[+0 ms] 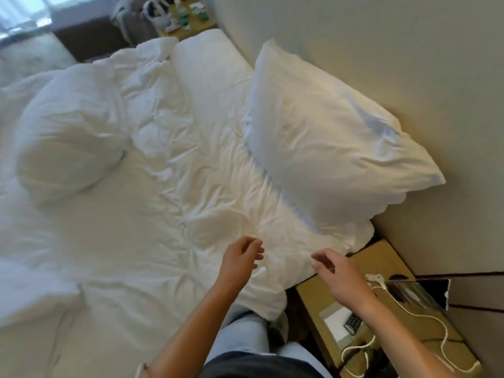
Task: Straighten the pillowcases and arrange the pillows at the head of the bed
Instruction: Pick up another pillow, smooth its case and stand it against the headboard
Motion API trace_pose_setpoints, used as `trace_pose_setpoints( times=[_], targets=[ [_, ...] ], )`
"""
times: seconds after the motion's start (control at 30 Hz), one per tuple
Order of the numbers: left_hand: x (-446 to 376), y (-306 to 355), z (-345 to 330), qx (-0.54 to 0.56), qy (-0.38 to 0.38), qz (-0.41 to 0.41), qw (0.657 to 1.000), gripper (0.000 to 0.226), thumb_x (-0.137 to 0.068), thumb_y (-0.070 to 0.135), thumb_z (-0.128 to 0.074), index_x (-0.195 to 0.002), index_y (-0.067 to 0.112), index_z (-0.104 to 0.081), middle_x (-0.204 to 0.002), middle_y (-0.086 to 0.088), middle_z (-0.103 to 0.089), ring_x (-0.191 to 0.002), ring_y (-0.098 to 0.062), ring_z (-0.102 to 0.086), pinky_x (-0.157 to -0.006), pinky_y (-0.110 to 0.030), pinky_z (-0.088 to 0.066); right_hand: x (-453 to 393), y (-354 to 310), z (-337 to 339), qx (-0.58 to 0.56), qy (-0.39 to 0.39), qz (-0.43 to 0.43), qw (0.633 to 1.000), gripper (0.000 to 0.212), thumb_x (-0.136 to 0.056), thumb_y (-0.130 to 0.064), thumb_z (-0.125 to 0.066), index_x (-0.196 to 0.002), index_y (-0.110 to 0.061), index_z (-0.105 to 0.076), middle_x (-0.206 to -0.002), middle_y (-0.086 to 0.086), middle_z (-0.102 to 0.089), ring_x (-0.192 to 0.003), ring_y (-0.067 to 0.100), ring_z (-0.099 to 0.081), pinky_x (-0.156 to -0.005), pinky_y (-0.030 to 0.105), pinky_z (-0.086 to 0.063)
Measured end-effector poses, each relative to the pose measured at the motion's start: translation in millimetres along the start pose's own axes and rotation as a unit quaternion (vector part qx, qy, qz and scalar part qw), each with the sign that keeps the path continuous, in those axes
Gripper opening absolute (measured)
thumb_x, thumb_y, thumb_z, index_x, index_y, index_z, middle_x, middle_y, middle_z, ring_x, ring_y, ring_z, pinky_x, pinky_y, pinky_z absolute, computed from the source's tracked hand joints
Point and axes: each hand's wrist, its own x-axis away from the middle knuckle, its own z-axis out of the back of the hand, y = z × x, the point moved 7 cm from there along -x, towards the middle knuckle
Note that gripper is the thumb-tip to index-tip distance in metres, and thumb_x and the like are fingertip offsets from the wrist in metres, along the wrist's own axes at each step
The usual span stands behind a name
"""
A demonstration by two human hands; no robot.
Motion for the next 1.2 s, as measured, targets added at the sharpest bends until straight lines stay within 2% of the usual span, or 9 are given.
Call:
trace_pose_setpoints(
  times=[0.17, 0.27, 0.47, 0.67, 0.8, 0.93, 1.07, 1.2],
  targets=[
    [77.9, -71.9, 44.8, 0.079, 0.092, 0.047, 0.991, 0.017, -0.101, 0.031, -0.059, -0.097, 0.022, -0.074, -0.092, 0.004, -0.077, -0.087, -0.008, -0.073, -0.078, -0.034, -0.063, 18.2, -32.3, -67.7, 0.022, -0.076, 0.049, 0.996, 0.008, -0.099, -0.04, -0.063, -0.105, -0.039, -0.07, -0.099, -0.023, -0.072, -0.094, -0.008, -0.065, -0.077, 0.014, -0.05],
    [118.1, -109.1, 67.6, 0.109, 0.127, 0.075, 0.983, 0.018, -0.101, 0.031, -0.058, -0.097, 0.023, -0.073, -0.092, 0.007, -0.077, -0.088, -0.007, -0.073, -0.075, -0.028, -0.061, 21.0, -67.6, -110.9, 0.035, -0.12, 0.086, 0.988, 0.007, -0.098, -0.042, -0.064, -0.1, -0.04, -0.071, -0.095, -0.022, -0.073, -0.093, -0.01, -0.064, -0.076, 0.016, -0.05],
    [181.2, -170.5, 115.1, 0.175, 0.215, 0.138, 0.951, 0.018, -0.102, 0.03, -0.057, -0.099, 0.022, -0.073, -0.094, 0.003, -0.077, -0.093, -0.012, -0.072, -0.083, -0.033, -0.061, 27.6, -159.7, -207.1, 0.063, -0.192, 0.166, 0.965, 0.009, -0.099, -0.038, -0.063, -0.098, -0.038, -0.071, -0.095, -0.02, -0.072, -0.089, -0.006, -0.066, -0.075, 0.018, -0.05],
    [226.9, -227.1, 192.7, 0.261, 0.307, 0.149, 0.903, 0.018, -0.103, 0.031, -0.056, -0.102, 0.023, -0.072, -0.096, 0.004, -0.077, -0.095, -0.012, -0.072, -0.085, -0.033, -0.062, 52.8, -254.2, -321.2, 0.092, -0.258, 0.234, 0.933, 0.01, -0.1, -0.035, -0.064, -0.101, -0.033, -0.074, -0.093, -0.015, -0.075, -0.089, 0.0, -0.069, -0.074, 0.021, -0.049],
    [239.8, -265.7, 255.1, 0.3, 0.328, 0.146, 0.884, 0.019, -0.102, 0.032, -0.057, -0.099, 0.023, -0.073, -0.094, 0.004, -0.077, -0.092, -0.008, -0.072, -0.083, -0.031, -0.062, 70.4, -298.2, -390.3, 0.112, -0.272, 0.247, 0.923, 0.01, -0.1, -0.034, -0.065, -0.101, -0.031, -0.074, -0.092, -0.012, -0.075, -0.085, 0.003, -0.068, -0.071, 0.021, -0.047],
    [243.0, -298.2, 320.5, 0.314, 0.327, 0.139, 0.881, 0.017, -0.101, 0.034, -0.058, -0.098, 0.025, -0.073, -0.093, 0.005, -0.077, -0.092, -0.008, -0.072, -0.081, -0.031, -0.062, 85.3, -328.8, -445.4, 0.136, -0.257, 0.253, 0.923, 0.008, -0.099, -0.033, -0.066, -0.099, -0.033, -0.074, -0.088, -0.013, -0.074, -0.078, 0.003, -0.067, -0.069, 0.022, -0.046],
    [240.2, -317.4, 381.9, 0.313, 0.323, 0.127, 0.884, 0.018, -0.1, 0.033, -0.058, -0.096, 0.024, -0.073, -0.091, 0.007, -0.076, -0.09, -0.006, -0.071, -0.075, -0.024, -0.057, 95.7, -352.7, -485.2, 0.152, -0.245, 0.247, 0.925, 0.008, -0.099, -0.033, -0.065, -0.097, -0.034, -0.073, -0.09, -0.016, -0.074, -0.086, 0.001, -0.068, -0.071, 0.021, -0.047],
    [228.6, -323.0, 430.6, 0.318, 0.322, 0.125, 0.883, 0.018, -0.1, 0.033, -0.058, -0.097, 0.024, -0.073, -0.093, 0.004, -0.076, -0.091, -0.009, -0.072, -0.077, -0.026, -0.059, 97.2, -364.5, -508.4, 0.162, -0.243, 0.235, 0.927, 0.009, -0.099, -0.032, -0.066, -0.094, -0.035, -0.073, -0.091, -0.017, -0.075, -0.089, -0.004, -0.066, -0.075, 0.02, -0.047]
  ],
)
